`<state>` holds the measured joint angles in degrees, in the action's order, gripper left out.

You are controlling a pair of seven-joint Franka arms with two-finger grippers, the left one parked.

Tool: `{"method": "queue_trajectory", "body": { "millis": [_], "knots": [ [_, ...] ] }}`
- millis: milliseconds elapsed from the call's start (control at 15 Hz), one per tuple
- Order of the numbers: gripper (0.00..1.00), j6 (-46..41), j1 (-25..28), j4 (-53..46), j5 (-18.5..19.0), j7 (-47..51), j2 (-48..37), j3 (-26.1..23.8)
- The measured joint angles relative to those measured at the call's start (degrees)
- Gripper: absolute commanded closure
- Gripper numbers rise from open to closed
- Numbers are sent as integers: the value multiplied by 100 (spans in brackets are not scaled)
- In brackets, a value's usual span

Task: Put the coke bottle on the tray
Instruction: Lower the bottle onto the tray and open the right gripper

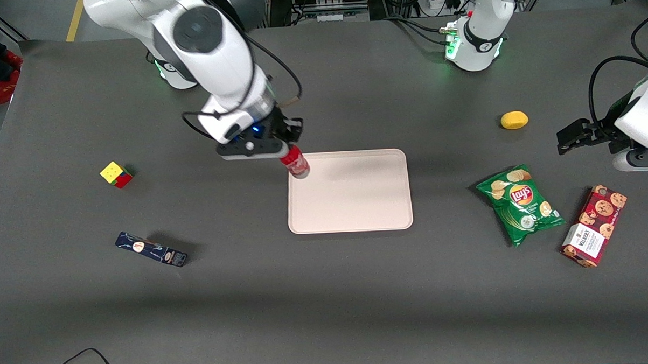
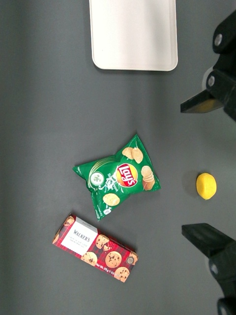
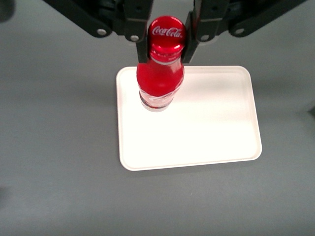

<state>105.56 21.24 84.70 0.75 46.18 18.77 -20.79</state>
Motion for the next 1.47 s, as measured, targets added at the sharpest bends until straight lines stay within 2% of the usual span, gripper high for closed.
{"method": "queue_trajectory", "body": {
  "millis": [267, 533, 1467],
  "knots": [
    [100, 155, 305, -403, 379, 302, 904, 0],
    [100, 277, 326, -465, 766, 335, 1370, 10],
    [99, 900, 255, -4, 1087, 335, 1610, 52]
  ]
}}
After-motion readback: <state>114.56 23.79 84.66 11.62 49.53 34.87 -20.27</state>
